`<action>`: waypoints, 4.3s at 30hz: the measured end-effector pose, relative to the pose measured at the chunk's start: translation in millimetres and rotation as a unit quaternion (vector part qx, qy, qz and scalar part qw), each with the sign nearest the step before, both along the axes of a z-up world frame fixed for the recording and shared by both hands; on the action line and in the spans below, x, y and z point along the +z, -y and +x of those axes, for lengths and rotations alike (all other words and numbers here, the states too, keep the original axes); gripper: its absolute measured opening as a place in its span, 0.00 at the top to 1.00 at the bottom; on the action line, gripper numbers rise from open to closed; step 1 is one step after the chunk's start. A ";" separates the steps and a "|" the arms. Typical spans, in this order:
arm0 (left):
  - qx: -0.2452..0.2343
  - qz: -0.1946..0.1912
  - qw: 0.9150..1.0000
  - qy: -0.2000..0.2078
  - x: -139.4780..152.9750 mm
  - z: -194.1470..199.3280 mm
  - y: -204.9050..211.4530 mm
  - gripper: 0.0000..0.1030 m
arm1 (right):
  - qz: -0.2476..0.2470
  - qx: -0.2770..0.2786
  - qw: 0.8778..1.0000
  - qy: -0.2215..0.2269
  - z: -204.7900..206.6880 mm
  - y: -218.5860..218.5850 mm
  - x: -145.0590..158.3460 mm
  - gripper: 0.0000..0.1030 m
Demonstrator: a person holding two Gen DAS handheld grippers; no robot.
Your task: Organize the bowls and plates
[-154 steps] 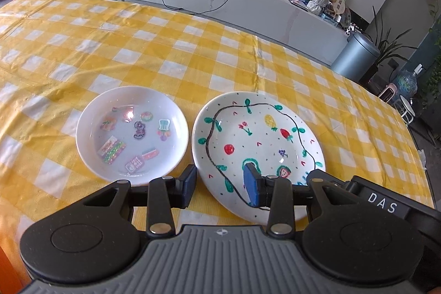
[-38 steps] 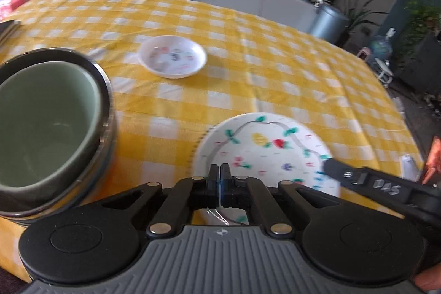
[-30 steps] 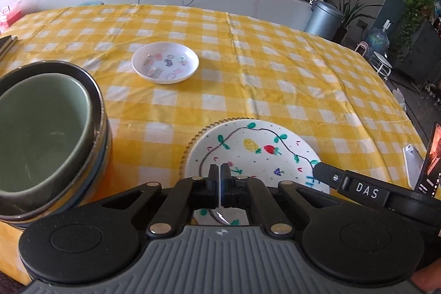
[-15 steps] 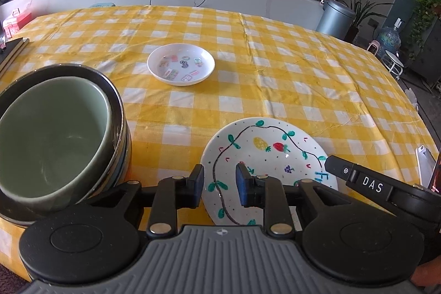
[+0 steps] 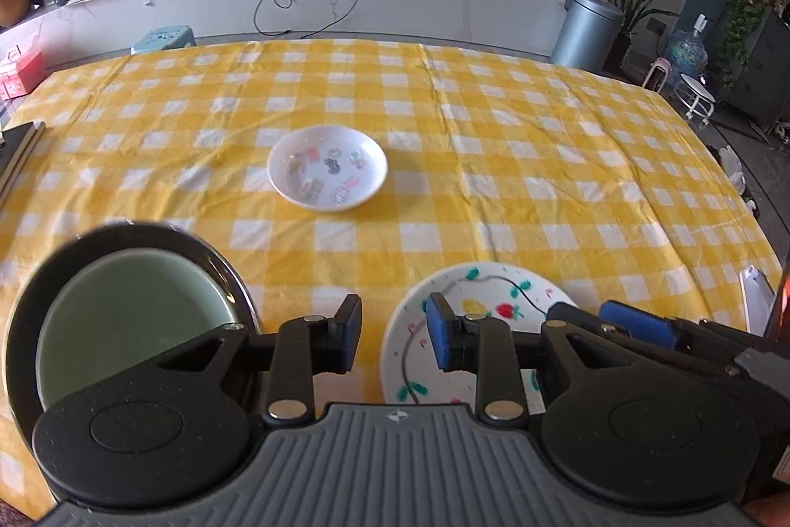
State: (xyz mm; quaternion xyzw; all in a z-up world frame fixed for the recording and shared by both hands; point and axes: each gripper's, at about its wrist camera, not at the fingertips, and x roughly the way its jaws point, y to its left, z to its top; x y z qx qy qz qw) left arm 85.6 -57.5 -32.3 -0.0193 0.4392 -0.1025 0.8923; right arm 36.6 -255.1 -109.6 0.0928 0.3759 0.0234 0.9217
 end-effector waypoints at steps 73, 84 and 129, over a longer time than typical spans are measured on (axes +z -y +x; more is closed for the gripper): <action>-0.035 -0.088 0.992 -0.085 18.2 68.3 -28.2 0.97 | 0.135 -0.045 0.988 -0.058 48.0 -1.9 15.9 0.99; 0.008 -0.096 0.991 -0.091 -9.0 4.1 -5.7 0.97 | 0.136 -0.077 0.984 -0.079 -8.8 27.2 4.6 1.00; 0.001 -0.032 0.999 -0.009 13.7 -24.4 -4.0 0.68 | 0.080 -0.070 0.993 -0.049 -17.0 11.9 10.4 0.73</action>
